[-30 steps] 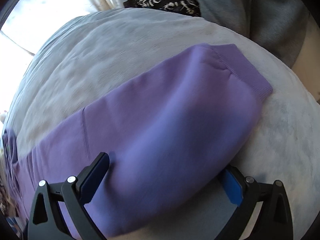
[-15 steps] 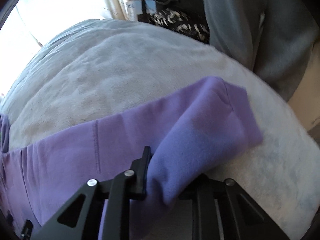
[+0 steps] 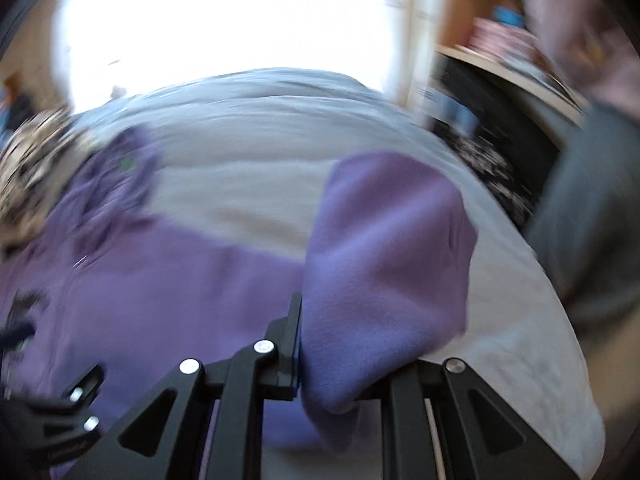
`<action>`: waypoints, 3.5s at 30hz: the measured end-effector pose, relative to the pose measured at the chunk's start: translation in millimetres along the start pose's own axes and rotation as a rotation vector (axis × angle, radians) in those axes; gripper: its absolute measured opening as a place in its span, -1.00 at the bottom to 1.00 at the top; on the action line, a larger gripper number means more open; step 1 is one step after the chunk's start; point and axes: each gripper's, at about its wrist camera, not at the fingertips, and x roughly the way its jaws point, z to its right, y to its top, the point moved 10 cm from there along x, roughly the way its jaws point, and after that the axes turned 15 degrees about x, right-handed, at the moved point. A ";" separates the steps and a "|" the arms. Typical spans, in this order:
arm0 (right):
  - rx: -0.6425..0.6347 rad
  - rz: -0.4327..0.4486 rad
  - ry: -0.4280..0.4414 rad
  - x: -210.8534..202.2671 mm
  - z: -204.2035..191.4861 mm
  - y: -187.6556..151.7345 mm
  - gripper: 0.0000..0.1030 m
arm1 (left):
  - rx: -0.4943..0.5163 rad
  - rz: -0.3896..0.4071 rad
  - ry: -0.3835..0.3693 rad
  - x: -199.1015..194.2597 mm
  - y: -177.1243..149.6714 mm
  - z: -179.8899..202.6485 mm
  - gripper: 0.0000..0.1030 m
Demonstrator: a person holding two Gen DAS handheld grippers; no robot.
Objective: Fold large clothes
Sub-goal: 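Grasp the sleeve cuff with the right gripper and fold it across the hoodie front, then open the right gripper and bring the left gripper to the folded cuff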
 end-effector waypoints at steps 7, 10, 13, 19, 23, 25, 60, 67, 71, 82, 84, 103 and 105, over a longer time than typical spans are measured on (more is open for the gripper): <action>-0.314 -0.154 0.041 27.9 -123.8 -91.8 -0.58 | -0.176 -0.086 0.072 18.5 -68.6 -103.2 0.97; -0.408 -0.129 -0.042 33.2 -137.4 -117.4 -0.28 | -0.199 -0.119 0.057 26.1 -92.9 -124.0 0.97; -0.430 -0.092 -0.078 24.3 -136.1 -120.4 -0.12 | -0.178 -0.119 0.045 27.0 -101.3 -130.6 0.97; -0.350 -0.116 -0.039 5.8 -126.7 -119.6 0.10 | -0.138 -0.079 -0.015 16.7 -88.0 -114.6 0.97; -0.295 -0.175 -0.024 -9.2 -106.2 -130.6 0.10 | -0.097 -0.053 -0.048 9.6 -71.3 -96.1 0.97; -0.260 -0.203 -0.021 -12.7 -99.6 -131.9 0.10 | -0.072 -0.042 -0.053 5.8 -61.2 -87.8 0.97; 0.007 -0.336 0.047 -32.0 -44.0 -166.9 0.10 | 0.208 -0.051 -0.108 19.9 31.1 46.0 -0.73; 0.024 -0.350 0.097 -32.4 -57.5 -168.5 0.10 | -0.060 0.126 -0.024 -29.6 -9.0 -70.2 -0.69; 0.027 -0.403 0.152 -27.4 -75.9 -180.4 0.10 | -0.265 -0.015 -0.118 9.0 -92.4 -116.6 -0.39; 0.039 -0.400 0.244 -39.1 -96.0 -175.7 0.19 | -0.416 0.045 -0.388 11.3 -130.8 -156.1 0.42; 0.027 -0.382 0.249 -43.0 -97.2 -172.0 0.27 | -0.422 0.034 -0.427 13.9 -132.6 -162.0 0.42; -0.040 -0.220 0.102 10.7 -69.6 -39.6 0.30 | -0.423 0.024 -0.519 37.4 -117.9 -182.3 -0.55; -0.020 -0.246 0.079 37.5 -67.7 -27.7 0.30 | -0.388 0.035 -0.496 35.4 -108.8 -181.9 -0.64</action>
